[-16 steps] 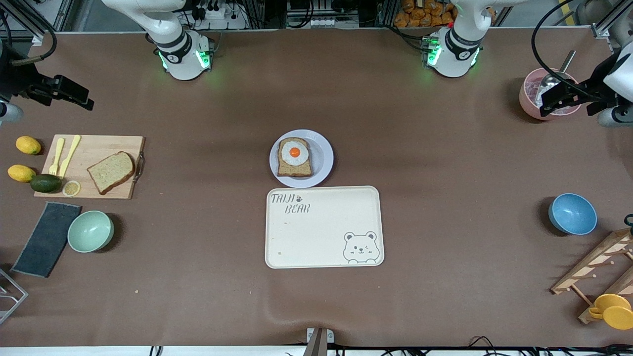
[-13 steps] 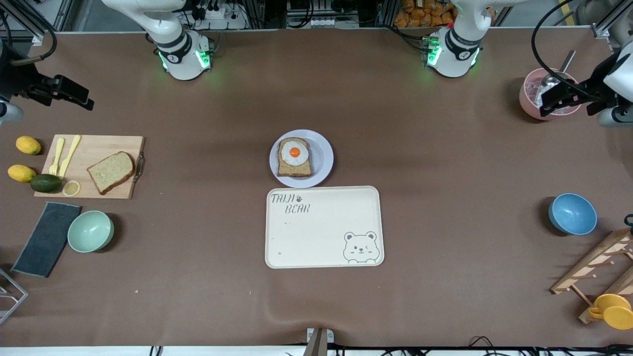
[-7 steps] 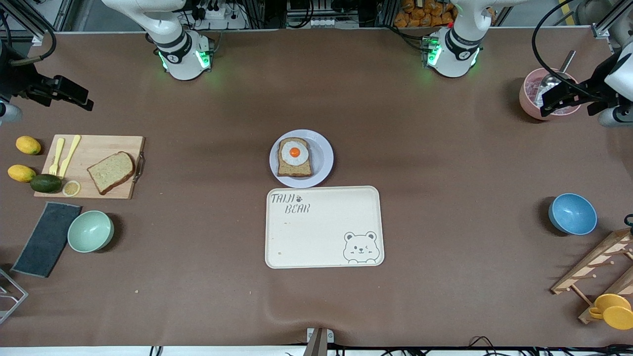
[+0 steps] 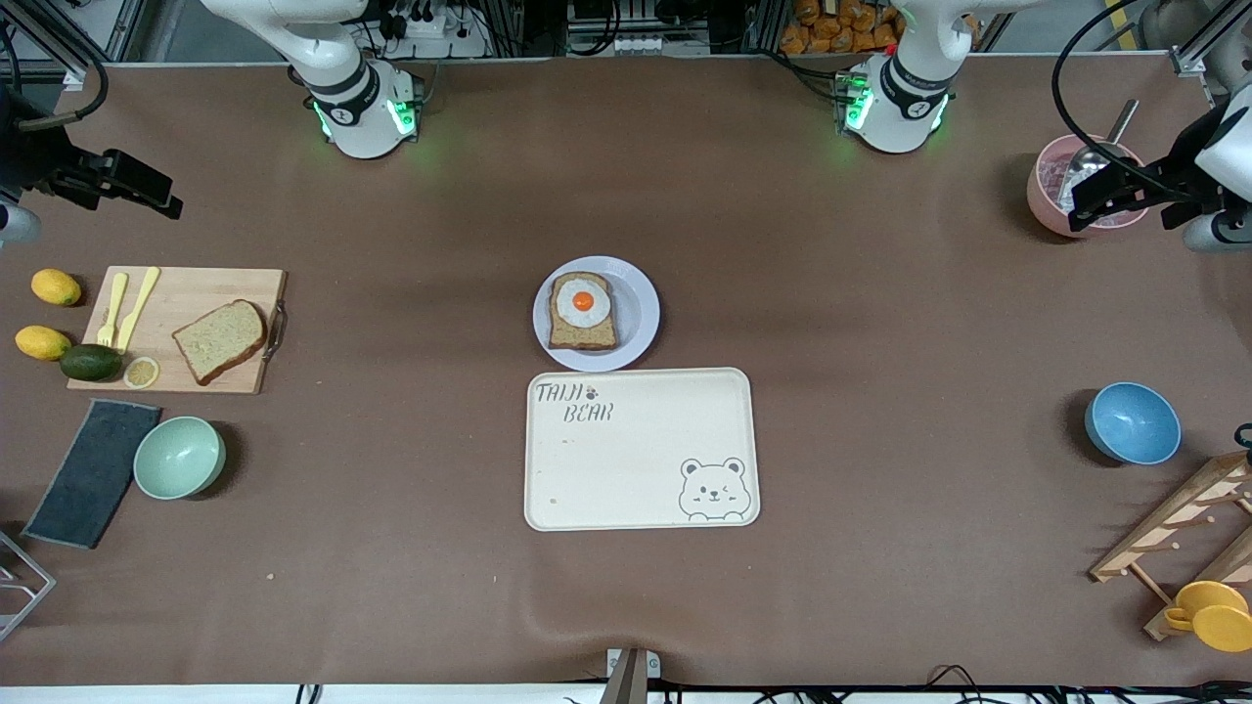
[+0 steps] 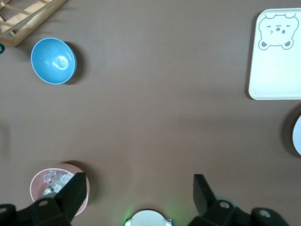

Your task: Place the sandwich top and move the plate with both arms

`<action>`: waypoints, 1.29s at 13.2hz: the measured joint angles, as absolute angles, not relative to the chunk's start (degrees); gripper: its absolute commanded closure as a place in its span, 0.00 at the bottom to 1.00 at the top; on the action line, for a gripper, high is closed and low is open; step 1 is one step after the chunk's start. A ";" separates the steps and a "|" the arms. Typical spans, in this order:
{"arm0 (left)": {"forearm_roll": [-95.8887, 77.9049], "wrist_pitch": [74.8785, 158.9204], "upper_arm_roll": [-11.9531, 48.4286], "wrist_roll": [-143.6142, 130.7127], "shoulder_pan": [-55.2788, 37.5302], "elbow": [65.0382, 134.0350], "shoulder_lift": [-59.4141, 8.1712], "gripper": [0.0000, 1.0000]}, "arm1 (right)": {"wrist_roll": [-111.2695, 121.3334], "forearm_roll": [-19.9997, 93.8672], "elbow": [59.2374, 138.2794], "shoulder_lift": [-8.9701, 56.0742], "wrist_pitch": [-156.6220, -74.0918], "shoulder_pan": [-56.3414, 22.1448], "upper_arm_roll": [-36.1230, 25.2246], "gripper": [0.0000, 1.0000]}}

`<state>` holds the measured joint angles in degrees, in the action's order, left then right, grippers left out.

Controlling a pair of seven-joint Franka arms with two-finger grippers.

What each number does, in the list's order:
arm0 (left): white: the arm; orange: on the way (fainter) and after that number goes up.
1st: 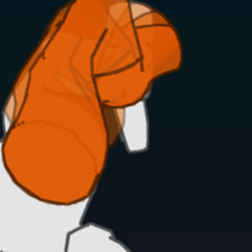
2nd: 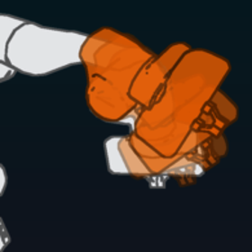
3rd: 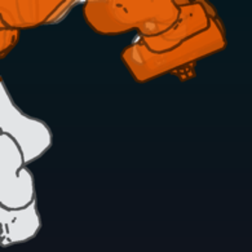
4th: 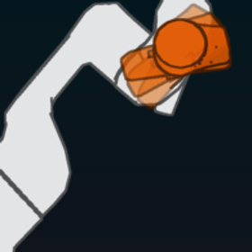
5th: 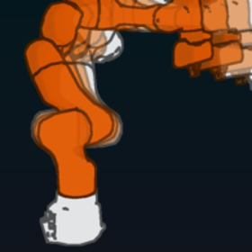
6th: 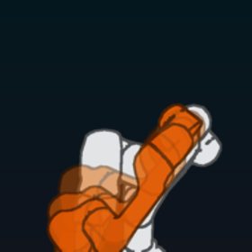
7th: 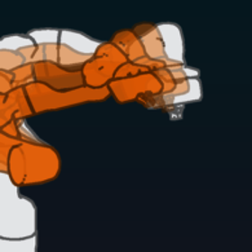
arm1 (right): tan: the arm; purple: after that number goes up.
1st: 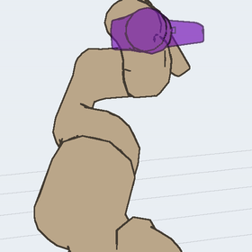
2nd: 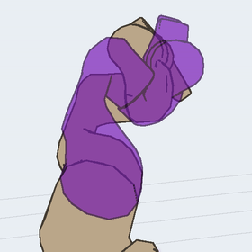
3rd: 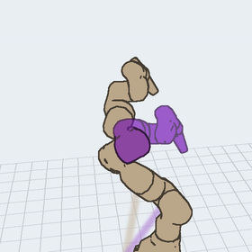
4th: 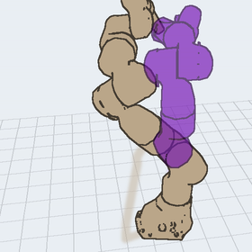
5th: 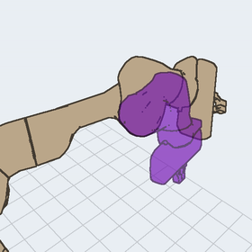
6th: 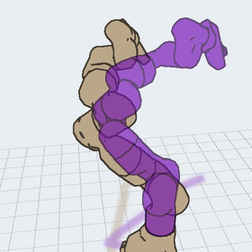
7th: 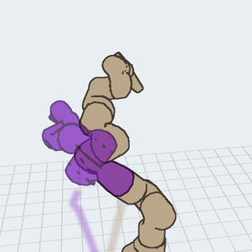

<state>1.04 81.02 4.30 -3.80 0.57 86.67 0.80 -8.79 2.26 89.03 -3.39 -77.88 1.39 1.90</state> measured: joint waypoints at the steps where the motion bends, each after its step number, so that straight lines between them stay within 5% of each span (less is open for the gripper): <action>1: 1.04 81.26 4.32 -3.80 0.55 86.67 0.80 0.00 | -8.79 2.26 89.05 -3.33 -77.88 1.39 1.90 0.00; 10: 1.04 81.59 5.10 -3.80 -0.03 86.67 0.10 0.00 | -8.83 1.75 89.29 1.81 -77.46 1.93 1.51 0.00; 17: 1.04 81.57 5.07 -3.80 0.08 86.40 0.11 0.00 | -8.31 1.47 89.41 10.43 -77.35 13.00 0.64 0.00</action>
